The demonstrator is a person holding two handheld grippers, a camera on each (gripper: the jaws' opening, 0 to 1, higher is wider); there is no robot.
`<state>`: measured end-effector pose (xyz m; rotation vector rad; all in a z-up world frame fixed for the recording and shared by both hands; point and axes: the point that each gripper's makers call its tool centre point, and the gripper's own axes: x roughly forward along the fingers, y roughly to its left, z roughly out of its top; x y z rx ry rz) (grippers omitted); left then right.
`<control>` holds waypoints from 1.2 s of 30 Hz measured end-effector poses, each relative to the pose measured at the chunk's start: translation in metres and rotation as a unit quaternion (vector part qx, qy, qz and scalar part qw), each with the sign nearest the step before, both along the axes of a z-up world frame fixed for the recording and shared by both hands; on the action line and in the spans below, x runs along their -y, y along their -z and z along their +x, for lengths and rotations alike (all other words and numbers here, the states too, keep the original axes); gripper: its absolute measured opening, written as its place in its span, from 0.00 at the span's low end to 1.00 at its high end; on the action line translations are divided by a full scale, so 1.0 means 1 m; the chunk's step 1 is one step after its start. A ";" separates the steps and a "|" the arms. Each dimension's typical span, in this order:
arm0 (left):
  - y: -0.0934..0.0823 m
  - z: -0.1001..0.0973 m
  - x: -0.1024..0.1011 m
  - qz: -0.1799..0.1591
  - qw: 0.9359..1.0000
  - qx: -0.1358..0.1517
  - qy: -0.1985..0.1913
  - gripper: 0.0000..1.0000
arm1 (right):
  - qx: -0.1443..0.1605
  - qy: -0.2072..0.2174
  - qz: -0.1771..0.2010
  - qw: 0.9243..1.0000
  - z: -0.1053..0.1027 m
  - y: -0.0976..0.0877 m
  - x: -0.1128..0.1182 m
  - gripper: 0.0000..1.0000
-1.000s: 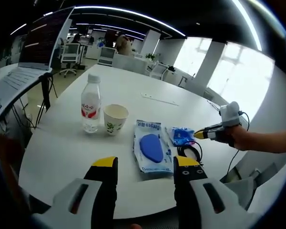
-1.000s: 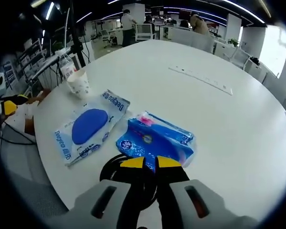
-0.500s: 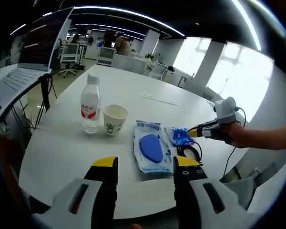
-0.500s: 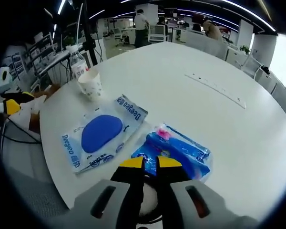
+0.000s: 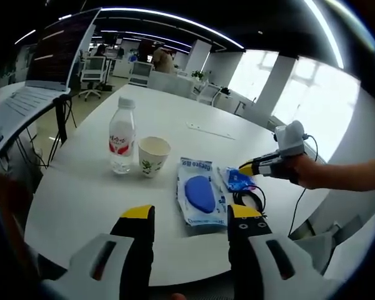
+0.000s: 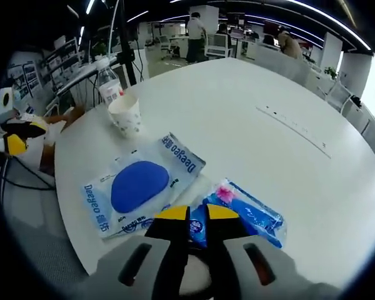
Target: Arrange the tabletop items into an orderly group along one side of the table until the central work area is clear of visible clutter.
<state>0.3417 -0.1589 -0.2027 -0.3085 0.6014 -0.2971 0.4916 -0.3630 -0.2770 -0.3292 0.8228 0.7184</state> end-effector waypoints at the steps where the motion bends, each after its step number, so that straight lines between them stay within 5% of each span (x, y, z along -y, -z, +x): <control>1: 0.000 0.000 0.000 0.000 1.000 0.000 0.000 0.46 | 0.001 -0.001 0.000 1.000 0.001 -0.001 -0.002 0.07; 36: -0.001 0.004 -0.009 -0.010 1.000 0.002 -0.011 0.46 | -0.030 -0.076 -0.013 0.997 0.039 0.014 -0.047 0.16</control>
